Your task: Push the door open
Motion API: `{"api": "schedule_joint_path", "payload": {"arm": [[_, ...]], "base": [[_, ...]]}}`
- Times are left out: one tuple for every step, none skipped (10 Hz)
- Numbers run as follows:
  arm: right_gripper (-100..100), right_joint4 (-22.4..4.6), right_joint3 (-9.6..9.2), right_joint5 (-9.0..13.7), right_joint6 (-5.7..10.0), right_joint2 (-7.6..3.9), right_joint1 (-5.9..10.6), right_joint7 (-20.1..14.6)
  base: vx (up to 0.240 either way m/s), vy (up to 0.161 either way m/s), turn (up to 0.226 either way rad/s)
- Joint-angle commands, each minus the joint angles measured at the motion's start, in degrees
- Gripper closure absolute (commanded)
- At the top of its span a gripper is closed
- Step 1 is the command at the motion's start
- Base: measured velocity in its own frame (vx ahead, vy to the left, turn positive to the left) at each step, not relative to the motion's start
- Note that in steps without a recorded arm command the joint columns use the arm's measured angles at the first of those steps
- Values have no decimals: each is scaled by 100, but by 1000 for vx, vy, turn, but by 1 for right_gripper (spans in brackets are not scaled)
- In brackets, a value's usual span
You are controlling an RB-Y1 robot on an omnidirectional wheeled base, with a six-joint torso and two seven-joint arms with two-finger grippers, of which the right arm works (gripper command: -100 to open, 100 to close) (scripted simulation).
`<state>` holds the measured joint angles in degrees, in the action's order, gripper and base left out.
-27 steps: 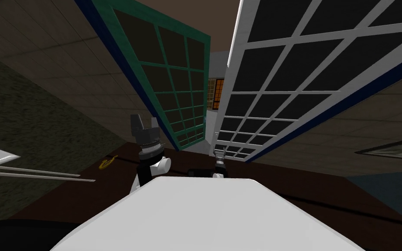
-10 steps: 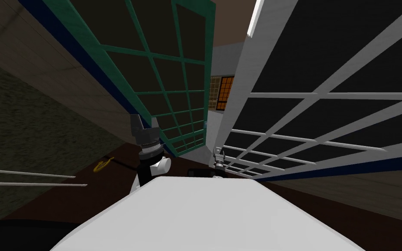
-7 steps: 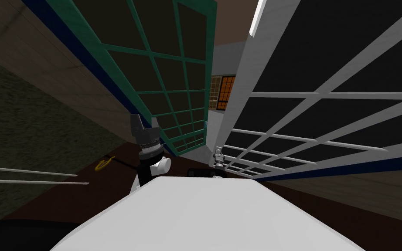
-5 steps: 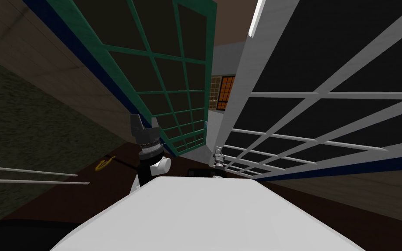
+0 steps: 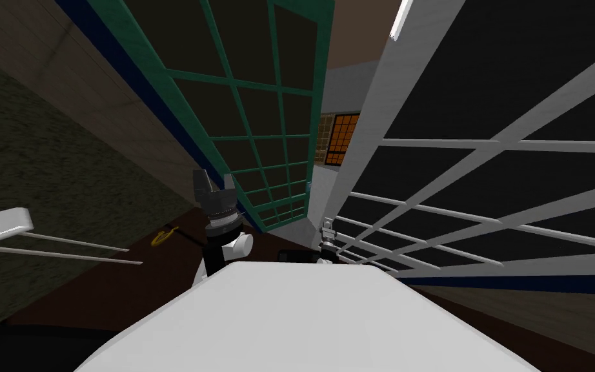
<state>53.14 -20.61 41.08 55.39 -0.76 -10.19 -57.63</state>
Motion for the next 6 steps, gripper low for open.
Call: {"api": "schedule_joint_path", "payload": {"arm": [[100,31,216,95,121,-61,19,24],[100,29,312,146,140,-74,28,42],[100,29,312,146,140,-74,28,42],[100,26,422,205,163,-84,39,63],[100,24,535,264,186,-94,50,84],[100,21,650,325,209,-103,62,106]], "base": [[126,-19,157],[100,-16,150],[72,-18,27],[56,-10,97],[68,-7,138],[86,-15,157]]}}
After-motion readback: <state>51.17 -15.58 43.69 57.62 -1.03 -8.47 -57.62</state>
